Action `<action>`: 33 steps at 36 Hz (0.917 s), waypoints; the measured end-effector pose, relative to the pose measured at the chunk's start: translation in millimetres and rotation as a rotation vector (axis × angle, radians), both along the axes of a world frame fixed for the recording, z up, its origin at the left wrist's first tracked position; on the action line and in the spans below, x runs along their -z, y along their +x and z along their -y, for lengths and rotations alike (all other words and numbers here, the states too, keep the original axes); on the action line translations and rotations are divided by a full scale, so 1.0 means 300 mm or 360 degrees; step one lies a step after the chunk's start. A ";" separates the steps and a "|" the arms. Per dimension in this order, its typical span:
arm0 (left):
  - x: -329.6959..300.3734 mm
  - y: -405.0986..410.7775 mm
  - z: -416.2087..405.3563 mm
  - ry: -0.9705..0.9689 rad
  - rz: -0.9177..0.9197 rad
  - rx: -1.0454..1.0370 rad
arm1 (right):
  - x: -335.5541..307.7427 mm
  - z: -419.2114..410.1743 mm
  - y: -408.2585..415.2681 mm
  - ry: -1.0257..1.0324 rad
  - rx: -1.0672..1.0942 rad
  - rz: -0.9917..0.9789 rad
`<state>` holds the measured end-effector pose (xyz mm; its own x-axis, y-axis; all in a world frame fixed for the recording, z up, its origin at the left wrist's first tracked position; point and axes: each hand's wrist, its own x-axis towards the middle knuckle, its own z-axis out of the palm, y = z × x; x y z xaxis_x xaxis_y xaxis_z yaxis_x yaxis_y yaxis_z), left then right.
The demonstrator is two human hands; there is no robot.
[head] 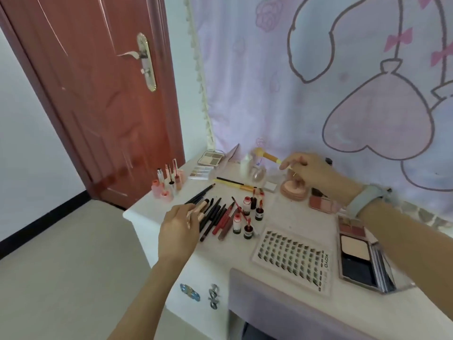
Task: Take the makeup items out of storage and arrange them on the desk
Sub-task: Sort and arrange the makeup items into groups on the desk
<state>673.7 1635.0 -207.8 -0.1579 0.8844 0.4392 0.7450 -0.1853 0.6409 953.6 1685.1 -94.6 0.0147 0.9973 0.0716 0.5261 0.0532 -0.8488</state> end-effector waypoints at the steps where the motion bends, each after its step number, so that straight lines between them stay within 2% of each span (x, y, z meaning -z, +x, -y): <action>1: 0.015 -0.014 -0.010 -0.0011 0.0017 -0.0026 | -0.014 -0.005 -0.008 -0.0077 -0.0027 -0.0218; 4: 0.039 -0.042 -0.041 -0.0005 0.0026 -0.0069 | -0.041 -0.007 -0.018 -0.0232 -0.0171 -0.0784; 6: 0.044 -0.057 -0.063 0.0001 0.0004 -0.0098 | -0.050 -0.015 -0.015 -0.0254 -0.0317 -0.0858; 8: 0.049 -0.077 -0.084 0.0001 -0.0035 -0.0137 | -0.054 -0.035 -0.020 -0.0171 -0.0315 -0.0669; 12: 0.081 -0.130 -0.119 -0.0066 -0.0076 -0.0303 | -0.037 -0.090 -0.047 0.0234 -0.0163 0.0058; 14: 0.104 -0.151 -0.124 -0.0108 -0.0074 -0.0388 | -0.018 -0.121 -0.061 0.0381 -0.0156 0.0302; 19: 0.172 -0.172 -0.117 -0.0216 -0.0117 -0.0451 | 0.020 -0.194 -0.119 0.0519 -0.0268 0.0862; 26: 0.240 -0.185 -0.112 -0.0291 -0.0214 -0.0404 | 0.067 -0.252 -0.191 0.0268 -0.0455 0.1222; 33: 0.266 -0.195 -0.108 -0.0306 -0.0286 -0.0396 | 0.102 -0.312 -0.236 -0.0237 -0.0717 0.1386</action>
<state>615.2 1667.3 -287.4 -0.3138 0.8978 0.3090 0.8561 0.1268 0.5010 882.7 1778.7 -125.1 -0.3665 0.8964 -0.2492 0.9262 0.3260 -0.1896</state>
